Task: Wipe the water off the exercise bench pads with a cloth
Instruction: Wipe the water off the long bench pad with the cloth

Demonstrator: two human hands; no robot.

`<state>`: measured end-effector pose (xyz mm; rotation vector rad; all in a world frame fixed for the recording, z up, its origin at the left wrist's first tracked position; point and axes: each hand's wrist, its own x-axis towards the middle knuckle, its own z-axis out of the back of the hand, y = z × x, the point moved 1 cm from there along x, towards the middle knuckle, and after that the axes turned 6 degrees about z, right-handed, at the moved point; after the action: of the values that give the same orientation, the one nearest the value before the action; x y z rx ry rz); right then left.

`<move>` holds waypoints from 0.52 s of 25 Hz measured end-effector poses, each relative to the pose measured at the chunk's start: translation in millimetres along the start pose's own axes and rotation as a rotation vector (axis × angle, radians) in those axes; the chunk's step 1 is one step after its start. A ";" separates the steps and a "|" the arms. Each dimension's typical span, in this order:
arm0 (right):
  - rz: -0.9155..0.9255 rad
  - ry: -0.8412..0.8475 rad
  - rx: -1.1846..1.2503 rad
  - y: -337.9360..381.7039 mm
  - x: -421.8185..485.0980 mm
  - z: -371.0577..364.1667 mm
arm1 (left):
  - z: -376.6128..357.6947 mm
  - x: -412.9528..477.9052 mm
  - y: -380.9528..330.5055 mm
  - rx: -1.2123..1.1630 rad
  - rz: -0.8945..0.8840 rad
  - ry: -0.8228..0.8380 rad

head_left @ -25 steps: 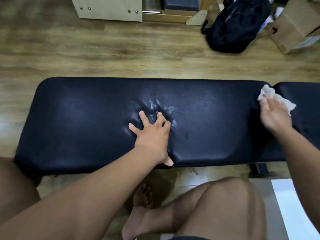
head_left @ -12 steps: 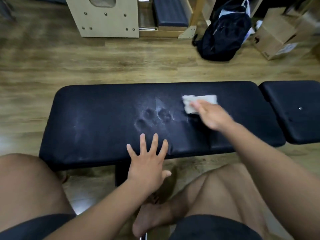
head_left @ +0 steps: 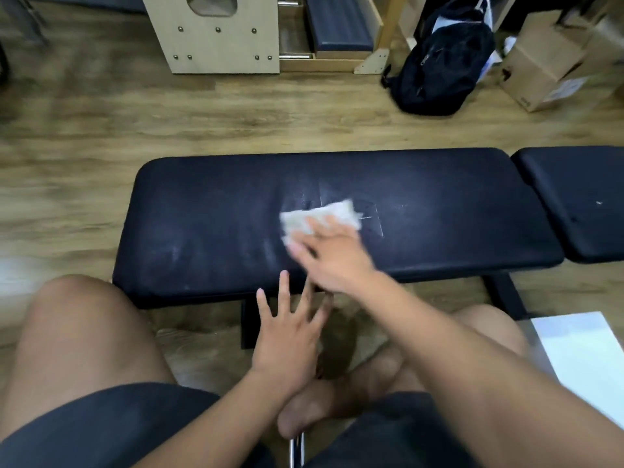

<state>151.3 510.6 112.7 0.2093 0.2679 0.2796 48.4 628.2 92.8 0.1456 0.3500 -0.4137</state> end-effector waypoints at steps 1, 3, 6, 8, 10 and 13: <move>0.136 0.050 0.016 44.9 8.4 -3.5 | -7.9 -2.8 -0.1 0.013 -0.018 0.038; 0.337 0.128 0.014 94.8 14.6 -4.9 | -17.1 -4.3 3.9 0.031 -0.018 0.064; 0.300 0.060 0.056 51.3 14.3 1.0 | -11.1 -3.9 20.2 -0.046 0.042 -0.045; 0.090 -0.054 0.048 -27.2 2.2 12.2 | -4.9 -5.3 28.4 -0.068 0.077 -0.086; -0.195 -0.067 0.015 -116.2 -24.8 23.6 | -4.0 -4.7 29.4 -0.084 0.090 -0.108; -0.522 -0.138 0.036 -202.1 -77.3 37.2 | -6.8 -1.9 25.1 -0.100 0.099 -0.123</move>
<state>139.5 291.4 117.2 0.1861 0.1821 -0.2560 55.2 653.0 88.9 0.0394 0.2410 -0.3049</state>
